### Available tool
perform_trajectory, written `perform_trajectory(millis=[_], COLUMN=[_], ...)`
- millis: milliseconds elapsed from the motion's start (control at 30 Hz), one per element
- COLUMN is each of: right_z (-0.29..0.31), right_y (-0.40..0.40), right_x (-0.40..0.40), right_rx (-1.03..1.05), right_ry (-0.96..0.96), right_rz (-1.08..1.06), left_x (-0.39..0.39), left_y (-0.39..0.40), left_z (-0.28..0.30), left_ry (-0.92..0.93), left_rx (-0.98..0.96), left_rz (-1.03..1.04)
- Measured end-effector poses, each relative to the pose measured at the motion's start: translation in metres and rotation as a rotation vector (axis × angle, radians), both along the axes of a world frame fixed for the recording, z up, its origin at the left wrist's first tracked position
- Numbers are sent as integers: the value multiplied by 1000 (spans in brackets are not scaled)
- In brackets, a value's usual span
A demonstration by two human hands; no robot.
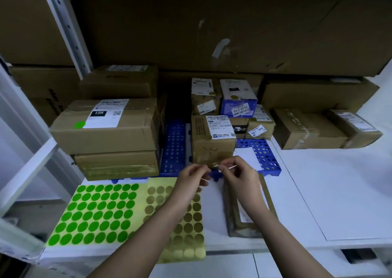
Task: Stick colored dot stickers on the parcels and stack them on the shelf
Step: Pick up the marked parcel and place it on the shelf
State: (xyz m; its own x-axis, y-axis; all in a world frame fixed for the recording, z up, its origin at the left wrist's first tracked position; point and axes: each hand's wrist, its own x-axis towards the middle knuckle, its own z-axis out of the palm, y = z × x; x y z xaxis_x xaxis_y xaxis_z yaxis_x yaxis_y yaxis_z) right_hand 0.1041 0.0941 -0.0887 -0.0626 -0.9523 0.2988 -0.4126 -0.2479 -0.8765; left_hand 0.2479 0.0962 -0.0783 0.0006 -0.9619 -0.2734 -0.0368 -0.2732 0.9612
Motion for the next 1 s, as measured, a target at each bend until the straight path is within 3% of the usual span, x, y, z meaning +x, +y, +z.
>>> perform_trajectory(millis=[133,333,600,733,900,1000], right_z=[2,-8,-13,-12,-14,-16], right_y=[19,45,63,69,68,70], right_x=[-38,-79,-106,-115,-129,-132], right_rx=[-16,-71,11,80,198,281], right_ry=[55,227,204,219,90,79], right_rz=[34,59,142,187,1,37], left_x=[-29,-59,-80,-85,-99,-110], left_y=[9,27,43,47,48,51], left_z=[5,-6,-25,-30,-29,-27], left_ry=[44,-48,-108,-244,-493,-675], left_rx=[54,20,18,-104,-202,-250], left_rz=[-60,-149,-174,-134,-173,-229])
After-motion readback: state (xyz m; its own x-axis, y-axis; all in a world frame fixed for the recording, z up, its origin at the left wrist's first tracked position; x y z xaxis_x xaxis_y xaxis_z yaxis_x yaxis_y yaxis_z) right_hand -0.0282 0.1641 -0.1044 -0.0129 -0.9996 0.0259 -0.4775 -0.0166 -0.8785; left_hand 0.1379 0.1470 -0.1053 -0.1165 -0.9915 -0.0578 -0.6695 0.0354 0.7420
